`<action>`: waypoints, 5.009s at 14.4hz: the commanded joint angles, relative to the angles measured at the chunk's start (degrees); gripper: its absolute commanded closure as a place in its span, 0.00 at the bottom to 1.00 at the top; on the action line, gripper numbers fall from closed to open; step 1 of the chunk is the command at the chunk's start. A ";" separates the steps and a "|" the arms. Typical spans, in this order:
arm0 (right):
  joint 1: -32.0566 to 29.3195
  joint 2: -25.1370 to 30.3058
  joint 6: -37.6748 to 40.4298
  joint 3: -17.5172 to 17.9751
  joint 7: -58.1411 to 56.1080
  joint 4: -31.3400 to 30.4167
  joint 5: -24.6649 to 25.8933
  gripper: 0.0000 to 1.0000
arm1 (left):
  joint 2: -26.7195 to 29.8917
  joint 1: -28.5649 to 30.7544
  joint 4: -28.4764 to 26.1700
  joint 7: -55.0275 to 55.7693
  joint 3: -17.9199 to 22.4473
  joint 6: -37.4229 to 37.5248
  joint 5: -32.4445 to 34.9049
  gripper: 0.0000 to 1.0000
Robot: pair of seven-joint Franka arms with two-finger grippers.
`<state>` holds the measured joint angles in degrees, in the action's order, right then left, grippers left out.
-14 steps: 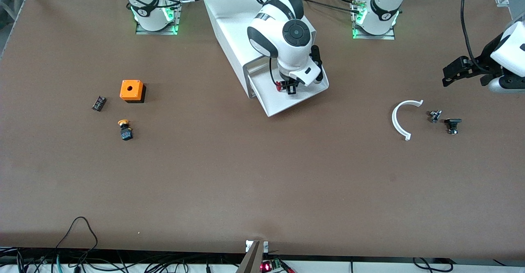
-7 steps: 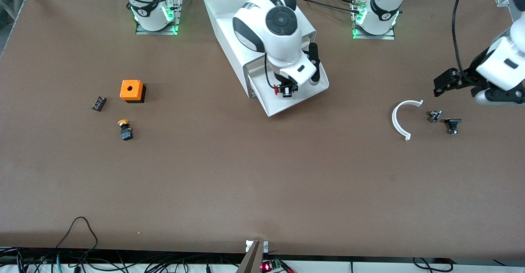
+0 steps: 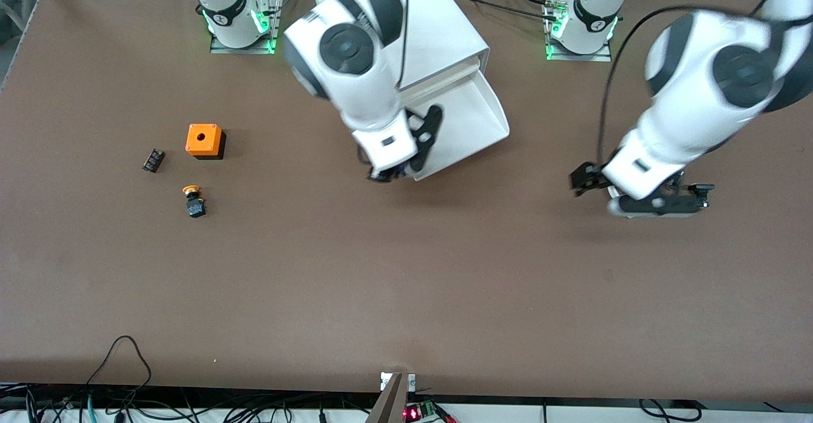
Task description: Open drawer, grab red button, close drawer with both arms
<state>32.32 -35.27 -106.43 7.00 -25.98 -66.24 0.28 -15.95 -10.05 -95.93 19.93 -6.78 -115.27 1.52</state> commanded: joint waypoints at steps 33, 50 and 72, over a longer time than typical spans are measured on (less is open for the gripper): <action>-27.66 14.44 -30.10 -0.76 41.96 -52.44 6.75 0.00 | 6.63 3.01 -16.77 15.11 -12.93 -12.46 2.70 0.00; -30.21 25.25 19.32 -3.90 42.24 -12.08 2.35 0.00 | 14.46 2.93 4.78 -37.33 11.53 17.09 -2.92 0.00; -29.94 41.69 17.83 -13.94 25.01 -28.95 1.91 0.00 | 14.46 5.74 8.21 -27.31 12.58 26.24 -3.01 0.00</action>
<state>2.50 2.05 -86.88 -7.27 -0.35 -90.02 2.49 -1.20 -4.48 -89.25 -7.88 5.98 -90.48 -1.42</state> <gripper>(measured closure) 0.000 0.000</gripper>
